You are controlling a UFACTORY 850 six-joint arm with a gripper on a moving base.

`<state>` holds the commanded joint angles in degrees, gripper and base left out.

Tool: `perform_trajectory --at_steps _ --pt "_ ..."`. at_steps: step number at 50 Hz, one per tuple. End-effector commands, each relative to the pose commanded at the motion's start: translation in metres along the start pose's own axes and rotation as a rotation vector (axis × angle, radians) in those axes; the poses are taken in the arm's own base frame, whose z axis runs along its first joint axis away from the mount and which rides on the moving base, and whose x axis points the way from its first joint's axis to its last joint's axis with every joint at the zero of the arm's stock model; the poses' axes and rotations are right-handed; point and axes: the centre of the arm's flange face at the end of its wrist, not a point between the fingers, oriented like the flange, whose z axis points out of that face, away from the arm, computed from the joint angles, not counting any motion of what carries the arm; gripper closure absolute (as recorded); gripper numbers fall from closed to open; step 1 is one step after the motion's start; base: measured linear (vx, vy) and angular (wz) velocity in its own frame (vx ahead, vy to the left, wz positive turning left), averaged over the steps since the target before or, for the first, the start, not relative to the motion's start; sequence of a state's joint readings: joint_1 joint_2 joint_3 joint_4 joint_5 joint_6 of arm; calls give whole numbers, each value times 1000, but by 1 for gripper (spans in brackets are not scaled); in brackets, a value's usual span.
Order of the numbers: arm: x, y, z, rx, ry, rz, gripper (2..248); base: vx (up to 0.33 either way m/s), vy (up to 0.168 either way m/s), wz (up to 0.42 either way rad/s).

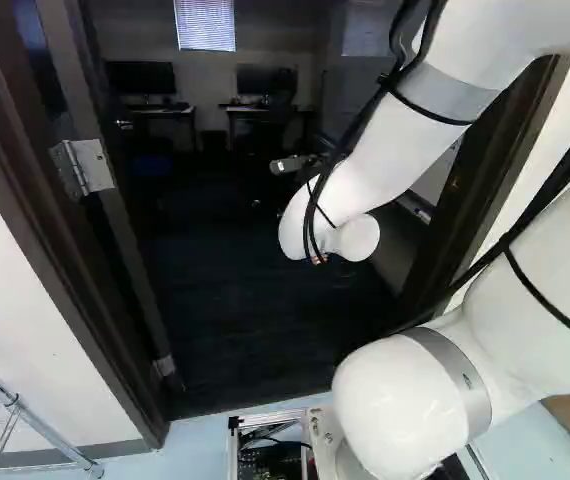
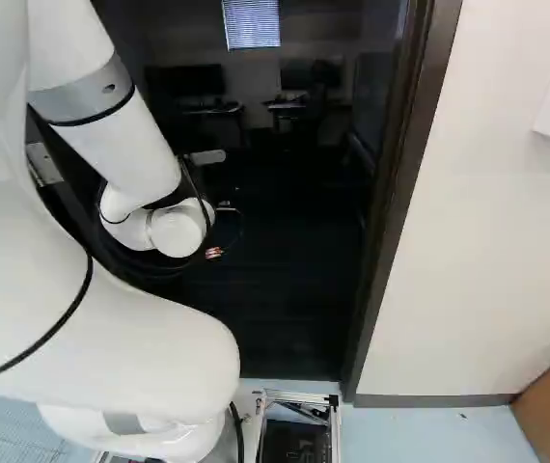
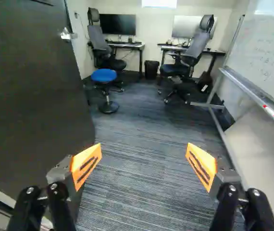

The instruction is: Open the door and move inside

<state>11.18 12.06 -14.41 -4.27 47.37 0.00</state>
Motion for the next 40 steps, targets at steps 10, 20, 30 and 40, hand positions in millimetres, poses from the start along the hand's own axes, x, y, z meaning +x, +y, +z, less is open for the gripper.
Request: perform_trajectory --at_steps 10,20,30,40 --pt "0 0 0 0 0 0 3 -1 0 6" --pt "0 0 0 0 0 0 3 -8 -1 34" --pt "0 0 0 0 0 0 3 32 1 -4" --pt "0 0 0 0 0 0 3 51 1 -2"
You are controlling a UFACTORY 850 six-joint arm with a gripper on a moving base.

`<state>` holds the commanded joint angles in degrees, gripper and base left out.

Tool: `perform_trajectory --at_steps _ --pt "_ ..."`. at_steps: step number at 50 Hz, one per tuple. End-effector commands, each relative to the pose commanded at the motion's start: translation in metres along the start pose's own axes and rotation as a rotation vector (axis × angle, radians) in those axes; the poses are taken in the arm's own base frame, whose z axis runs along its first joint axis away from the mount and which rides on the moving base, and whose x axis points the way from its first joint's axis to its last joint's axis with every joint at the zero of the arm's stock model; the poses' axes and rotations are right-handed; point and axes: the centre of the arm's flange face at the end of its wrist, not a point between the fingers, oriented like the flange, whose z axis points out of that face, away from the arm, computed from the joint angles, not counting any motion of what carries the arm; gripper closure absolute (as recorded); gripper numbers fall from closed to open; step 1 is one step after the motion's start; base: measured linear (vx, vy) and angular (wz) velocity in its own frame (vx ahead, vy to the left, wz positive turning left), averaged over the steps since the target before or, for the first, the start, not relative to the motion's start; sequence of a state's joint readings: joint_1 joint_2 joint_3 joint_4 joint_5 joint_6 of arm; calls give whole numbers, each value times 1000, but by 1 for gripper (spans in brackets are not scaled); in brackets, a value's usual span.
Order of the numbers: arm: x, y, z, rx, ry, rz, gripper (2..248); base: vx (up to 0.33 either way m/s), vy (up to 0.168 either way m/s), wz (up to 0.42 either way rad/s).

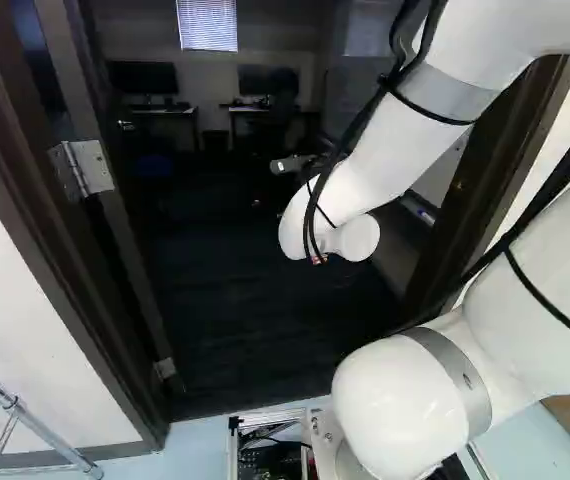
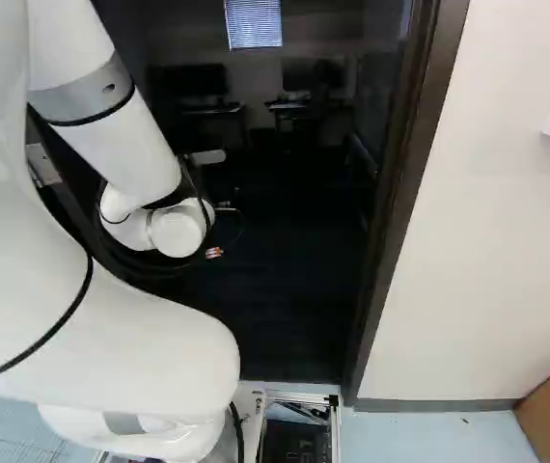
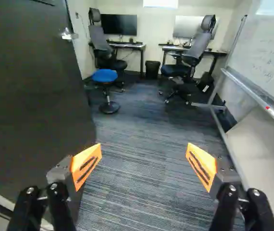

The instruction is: Open the door and move inside

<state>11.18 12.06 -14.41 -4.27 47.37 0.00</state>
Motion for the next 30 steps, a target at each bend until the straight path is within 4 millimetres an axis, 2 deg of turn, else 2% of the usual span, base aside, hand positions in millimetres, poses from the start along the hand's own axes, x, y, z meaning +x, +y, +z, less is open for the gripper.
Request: perform_trajectory --at_steps 30 --pt "0 0 0 0 0 0 3 78 2 -3"
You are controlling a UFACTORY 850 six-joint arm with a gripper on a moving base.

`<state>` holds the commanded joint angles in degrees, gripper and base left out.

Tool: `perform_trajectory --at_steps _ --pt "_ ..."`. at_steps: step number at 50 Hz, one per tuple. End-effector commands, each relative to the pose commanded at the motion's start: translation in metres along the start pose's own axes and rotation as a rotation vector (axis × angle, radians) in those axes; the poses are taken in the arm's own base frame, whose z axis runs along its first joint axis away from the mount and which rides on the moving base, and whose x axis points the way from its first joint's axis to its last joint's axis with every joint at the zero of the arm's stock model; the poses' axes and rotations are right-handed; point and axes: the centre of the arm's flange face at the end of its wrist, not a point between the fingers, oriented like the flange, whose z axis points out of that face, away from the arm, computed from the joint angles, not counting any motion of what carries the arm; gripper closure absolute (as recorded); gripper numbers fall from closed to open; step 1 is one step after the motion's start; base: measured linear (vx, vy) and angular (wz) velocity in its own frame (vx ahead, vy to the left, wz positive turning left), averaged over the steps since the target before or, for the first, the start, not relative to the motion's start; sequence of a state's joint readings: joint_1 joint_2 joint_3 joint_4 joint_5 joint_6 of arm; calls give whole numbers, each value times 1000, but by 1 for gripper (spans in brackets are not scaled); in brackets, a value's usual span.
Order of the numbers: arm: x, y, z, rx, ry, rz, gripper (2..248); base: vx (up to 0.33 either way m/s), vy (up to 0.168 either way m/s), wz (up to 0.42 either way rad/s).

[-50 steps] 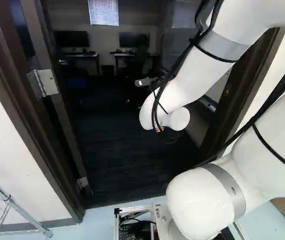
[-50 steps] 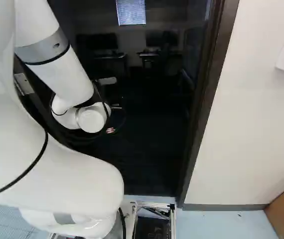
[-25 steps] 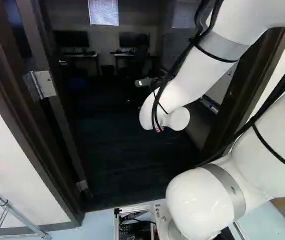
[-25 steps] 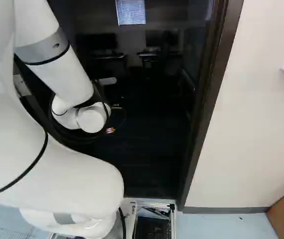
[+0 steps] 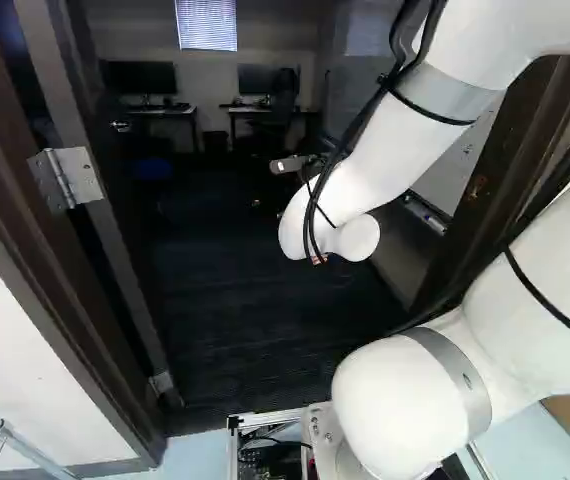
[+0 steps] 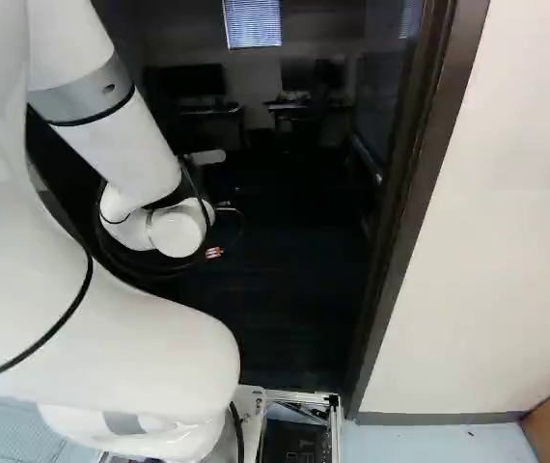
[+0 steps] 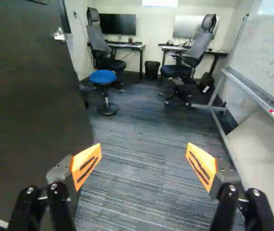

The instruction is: Open the door and move inside

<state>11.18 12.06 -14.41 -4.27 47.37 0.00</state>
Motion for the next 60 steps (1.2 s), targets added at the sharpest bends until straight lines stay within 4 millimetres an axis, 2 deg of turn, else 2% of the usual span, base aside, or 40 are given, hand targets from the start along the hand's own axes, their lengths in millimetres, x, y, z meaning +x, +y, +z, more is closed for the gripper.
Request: perform_trajectory --at_steps 60 --pt "0 0 0 0 0 0 3 121 4 -9"
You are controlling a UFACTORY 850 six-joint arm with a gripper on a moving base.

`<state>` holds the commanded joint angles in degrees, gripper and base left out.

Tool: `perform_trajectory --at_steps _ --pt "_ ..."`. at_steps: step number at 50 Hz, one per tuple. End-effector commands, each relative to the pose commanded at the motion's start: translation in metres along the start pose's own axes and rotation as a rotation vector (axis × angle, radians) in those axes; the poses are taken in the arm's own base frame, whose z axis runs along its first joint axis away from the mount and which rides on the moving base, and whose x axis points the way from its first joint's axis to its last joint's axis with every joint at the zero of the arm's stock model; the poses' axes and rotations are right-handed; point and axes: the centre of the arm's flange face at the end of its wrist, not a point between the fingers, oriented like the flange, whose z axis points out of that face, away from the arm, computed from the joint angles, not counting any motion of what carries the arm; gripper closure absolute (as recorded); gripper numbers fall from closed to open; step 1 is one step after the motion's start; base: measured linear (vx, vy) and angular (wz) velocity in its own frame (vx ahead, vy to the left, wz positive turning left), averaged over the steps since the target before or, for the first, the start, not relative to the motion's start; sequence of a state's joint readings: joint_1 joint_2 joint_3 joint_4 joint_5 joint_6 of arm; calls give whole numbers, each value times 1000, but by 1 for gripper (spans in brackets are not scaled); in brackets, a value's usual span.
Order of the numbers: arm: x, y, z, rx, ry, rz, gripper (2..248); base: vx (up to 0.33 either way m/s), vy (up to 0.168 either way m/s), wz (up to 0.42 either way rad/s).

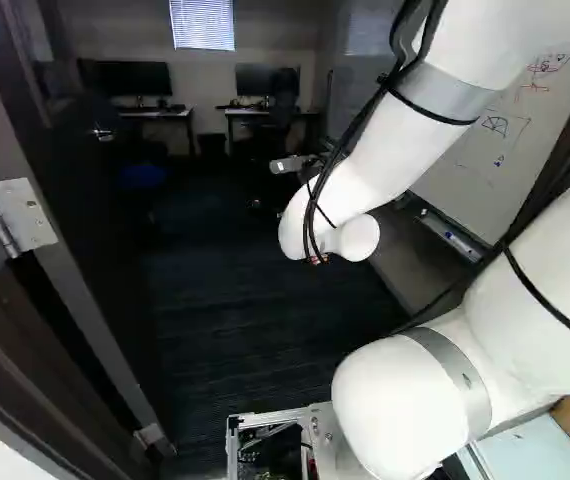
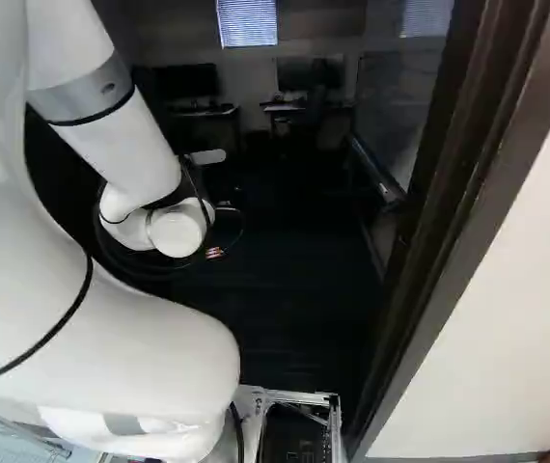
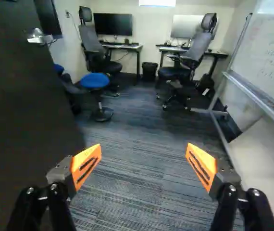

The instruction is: Open the door and move inside

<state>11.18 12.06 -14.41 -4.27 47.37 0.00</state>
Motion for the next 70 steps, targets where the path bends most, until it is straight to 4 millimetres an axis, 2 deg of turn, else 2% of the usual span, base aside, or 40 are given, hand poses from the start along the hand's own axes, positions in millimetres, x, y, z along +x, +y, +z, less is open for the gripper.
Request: perform_trajectory --at_steps 41,70 --pt "0 0 0 0 0 0 3 158 38 -12" --pt "0 0 0 0 0 0 3 167 10 -1"
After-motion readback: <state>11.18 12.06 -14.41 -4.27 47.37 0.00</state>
